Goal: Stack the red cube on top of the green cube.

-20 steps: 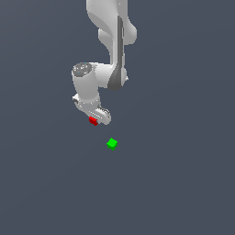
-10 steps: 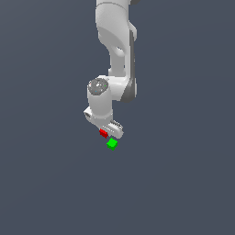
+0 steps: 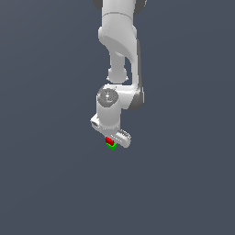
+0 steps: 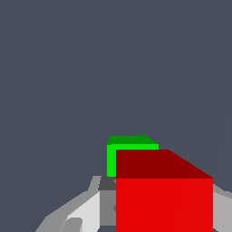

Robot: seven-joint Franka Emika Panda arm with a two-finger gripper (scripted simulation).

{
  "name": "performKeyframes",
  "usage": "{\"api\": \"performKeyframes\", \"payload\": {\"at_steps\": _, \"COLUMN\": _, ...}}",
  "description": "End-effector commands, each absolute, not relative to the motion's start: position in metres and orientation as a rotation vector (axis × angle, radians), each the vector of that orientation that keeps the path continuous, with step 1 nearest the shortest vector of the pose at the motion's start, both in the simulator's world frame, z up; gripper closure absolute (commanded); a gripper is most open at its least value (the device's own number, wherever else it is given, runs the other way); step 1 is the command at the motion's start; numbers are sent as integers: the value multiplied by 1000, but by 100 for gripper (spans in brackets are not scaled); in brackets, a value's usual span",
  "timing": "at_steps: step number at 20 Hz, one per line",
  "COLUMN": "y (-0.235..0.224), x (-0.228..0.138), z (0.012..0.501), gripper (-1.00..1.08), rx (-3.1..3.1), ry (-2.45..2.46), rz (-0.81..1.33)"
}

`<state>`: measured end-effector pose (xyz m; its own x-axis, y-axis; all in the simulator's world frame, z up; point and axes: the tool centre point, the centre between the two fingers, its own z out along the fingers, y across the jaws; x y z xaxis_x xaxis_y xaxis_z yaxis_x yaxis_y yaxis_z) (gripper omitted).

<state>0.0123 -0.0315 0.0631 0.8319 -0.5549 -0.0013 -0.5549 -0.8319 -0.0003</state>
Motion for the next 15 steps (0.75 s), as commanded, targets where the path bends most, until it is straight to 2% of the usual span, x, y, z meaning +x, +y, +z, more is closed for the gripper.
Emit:
{"api": "performKeyframes", "payload": {"at_steps": 1, "y": -29, "x": 17, "z": 62, "gripper": 108, "rx": -3006, "ry": 912, "rz": 0}}
{"api": "performKeyframes", "payload": {"at_steps": 5, "y": -28, "x": 19, "z": 61, "gripper": 108, "rx": -3006, "ry": 912, "rz": 0}}
{"api": "performKeyframes", "payload": {"at_steps": 6, "y": -28, "x": 19, "z": 61, "gripper": -92, "rx": -3006, "ry": 912, "rz": 0}}
{"api": "performKeyframes", "payload": {"at_steps": 15, "y": -28, "x": 19, "z": 61, "gripper": -92, "rx": -3006, "ry": 912, "rz": 0}}
